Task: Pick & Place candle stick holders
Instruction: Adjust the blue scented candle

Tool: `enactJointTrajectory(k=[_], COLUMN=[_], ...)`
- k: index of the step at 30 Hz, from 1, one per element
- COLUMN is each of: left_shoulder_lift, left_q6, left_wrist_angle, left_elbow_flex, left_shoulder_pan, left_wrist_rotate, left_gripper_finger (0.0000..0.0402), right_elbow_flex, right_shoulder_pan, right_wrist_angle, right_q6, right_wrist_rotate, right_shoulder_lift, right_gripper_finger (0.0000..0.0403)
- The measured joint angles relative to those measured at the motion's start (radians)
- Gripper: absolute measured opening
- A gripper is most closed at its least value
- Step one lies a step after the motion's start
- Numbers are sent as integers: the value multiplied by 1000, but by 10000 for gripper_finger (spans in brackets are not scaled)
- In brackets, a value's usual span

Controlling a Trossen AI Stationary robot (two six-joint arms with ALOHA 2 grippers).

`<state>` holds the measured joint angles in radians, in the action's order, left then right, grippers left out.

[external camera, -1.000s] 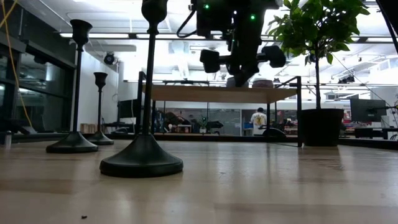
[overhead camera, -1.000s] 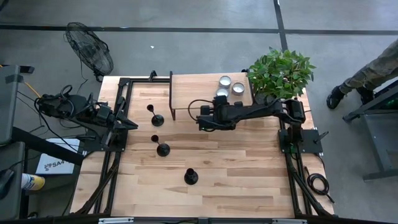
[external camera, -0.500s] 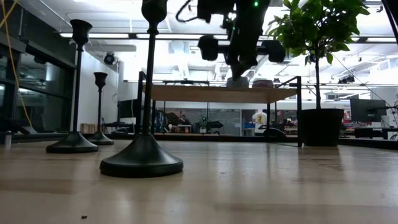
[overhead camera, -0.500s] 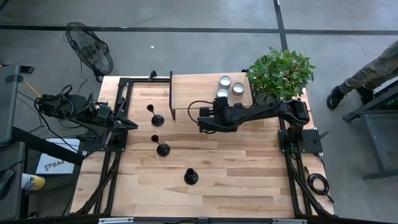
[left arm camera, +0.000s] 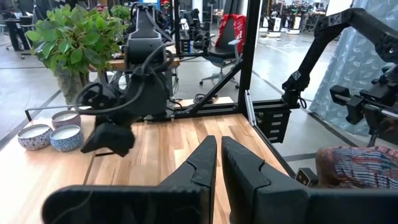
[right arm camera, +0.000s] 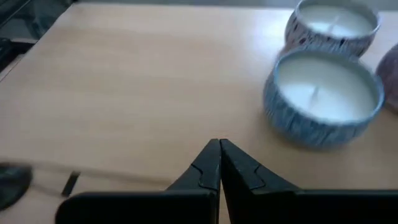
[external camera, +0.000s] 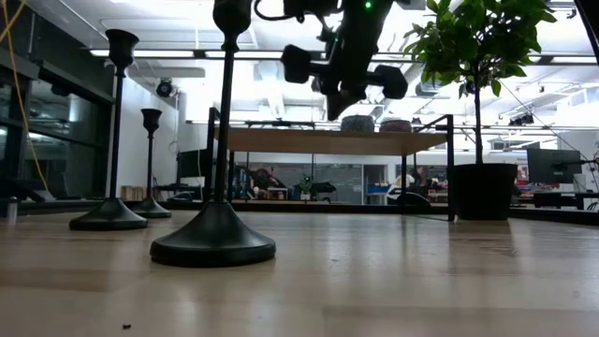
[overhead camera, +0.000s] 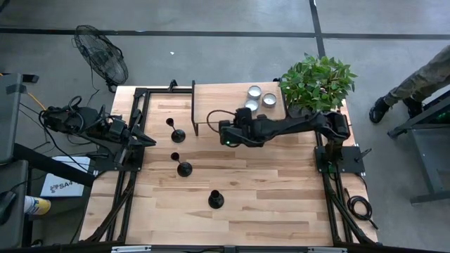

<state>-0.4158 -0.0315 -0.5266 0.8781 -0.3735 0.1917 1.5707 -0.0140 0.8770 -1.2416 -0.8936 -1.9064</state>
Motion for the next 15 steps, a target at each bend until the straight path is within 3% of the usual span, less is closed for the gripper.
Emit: enactJointTrajectory(k=[15], left_shoulder_lift=[0], left_q6=[0], left_wrist_angle=[0], left_elbow_flex=[0], left_shoulder_pan=[0], left_wrist_rotate=[0], left_gripper_finger=[26], right_elbow_flex=[-58], right_shoulder_pan=[-81], right_wrist_angle=[-60], right_q6=[20], right_wrist_rotate=[-18], right_shoulder_lift=[-1], right_gripper_finger=[0])
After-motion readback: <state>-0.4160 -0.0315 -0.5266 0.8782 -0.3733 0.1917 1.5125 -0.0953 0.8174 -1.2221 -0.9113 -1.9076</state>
